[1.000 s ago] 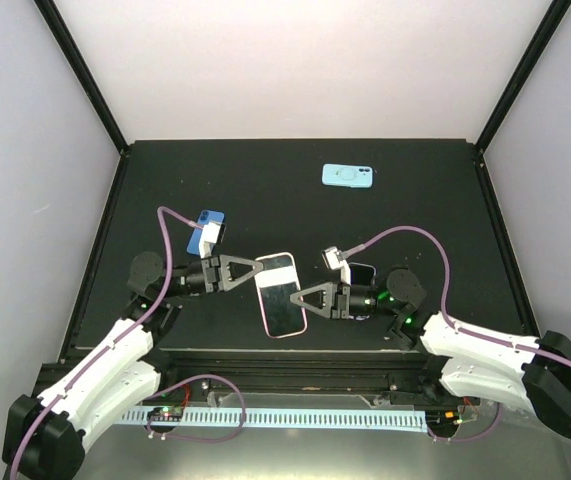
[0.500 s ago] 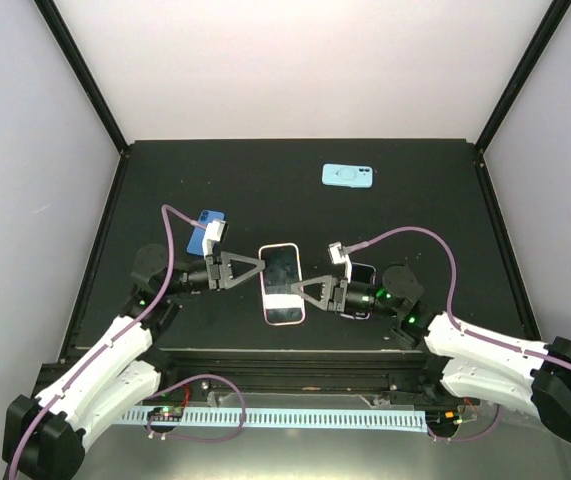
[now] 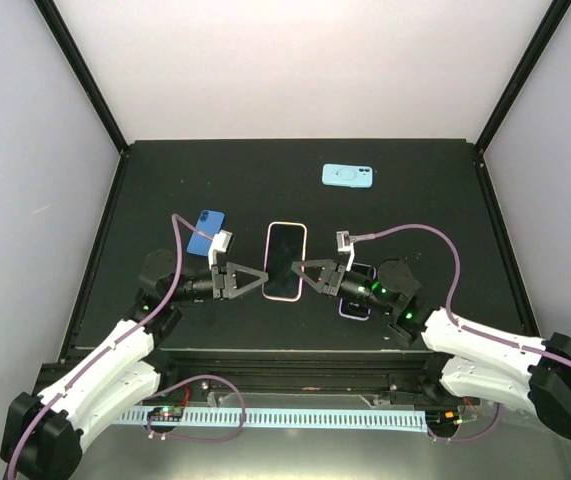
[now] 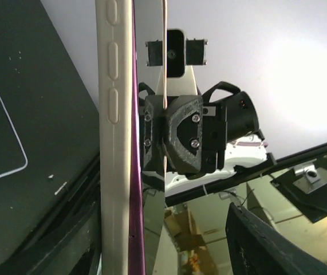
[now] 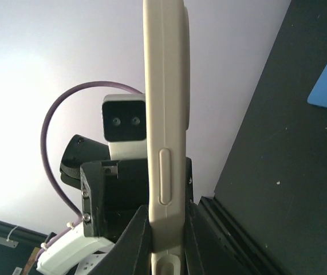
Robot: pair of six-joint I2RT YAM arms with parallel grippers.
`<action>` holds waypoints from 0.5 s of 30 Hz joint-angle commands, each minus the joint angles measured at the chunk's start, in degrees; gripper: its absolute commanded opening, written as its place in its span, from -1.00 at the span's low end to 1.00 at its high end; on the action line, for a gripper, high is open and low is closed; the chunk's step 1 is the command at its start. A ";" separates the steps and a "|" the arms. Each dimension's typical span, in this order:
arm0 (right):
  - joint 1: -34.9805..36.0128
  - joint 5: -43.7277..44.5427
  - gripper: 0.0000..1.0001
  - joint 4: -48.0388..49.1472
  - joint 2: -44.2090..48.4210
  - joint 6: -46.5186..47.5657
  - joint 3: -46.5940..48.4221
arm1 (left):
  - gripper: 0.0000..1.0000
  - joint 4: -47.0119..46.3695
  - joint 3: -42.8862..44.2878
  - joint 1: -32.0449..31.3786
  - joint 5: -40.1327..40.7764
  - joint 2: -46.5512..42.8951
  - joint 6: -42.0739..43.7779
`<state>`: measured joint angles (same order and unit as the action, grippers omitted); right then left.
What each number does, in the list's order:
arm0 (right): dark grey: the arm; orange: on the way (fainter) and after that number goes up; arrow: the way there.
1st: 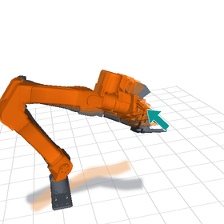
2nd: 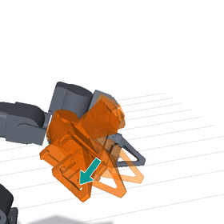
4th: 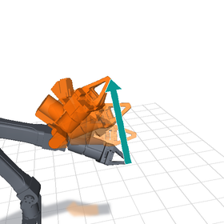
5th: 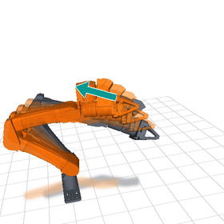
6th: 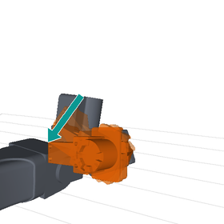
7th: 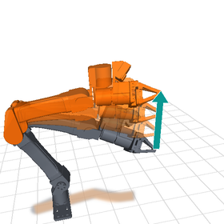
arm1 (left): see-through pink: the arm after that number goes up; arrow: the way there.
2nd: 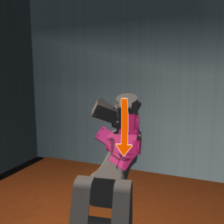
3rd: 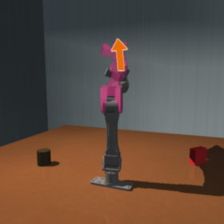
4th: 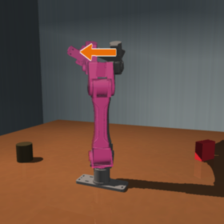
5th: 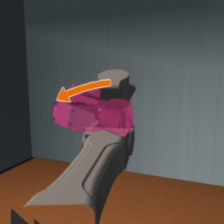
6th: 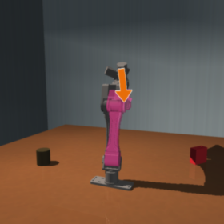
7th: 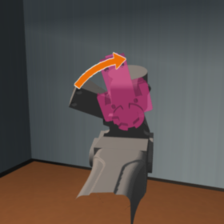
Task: Put the phone into the phone case
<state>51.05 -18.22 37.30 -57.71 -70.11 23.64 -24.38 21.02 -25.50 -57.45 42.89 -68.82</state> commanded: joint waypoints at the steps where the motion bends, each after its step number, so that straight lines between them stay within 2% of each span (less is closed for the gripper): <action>1: -0.08 3.75 -0.92 5.00 -1.24 -0.52 2.58 | 0.09 2.36 0.68 -0.65 -1.66 0.82 2.66; 8: -0.60 2.28 -0.92 3.38 -5.35 0.96 5.16 | -0.75 18.25 3.85 -0.64 2.78 -0.16 12.85; 10: -0.68 1.88 -0.93 3.77 -6.09 0.23 4.73 | -0.95 20.08 4.04 -0.63 4.00 0.37 14.46; 15: -0.68 2.94 -0.92 5.39 -6.19 -1.15 1.78 | -0.97 19.77 4.03 -0.70 4.08 2.57 14.61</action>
<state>50.41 -17.96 37.82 -63.99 -71.07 25.45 -8.45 22.96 -25.50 -53.78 44.03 -57.80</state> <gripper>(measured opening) 0.107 0.118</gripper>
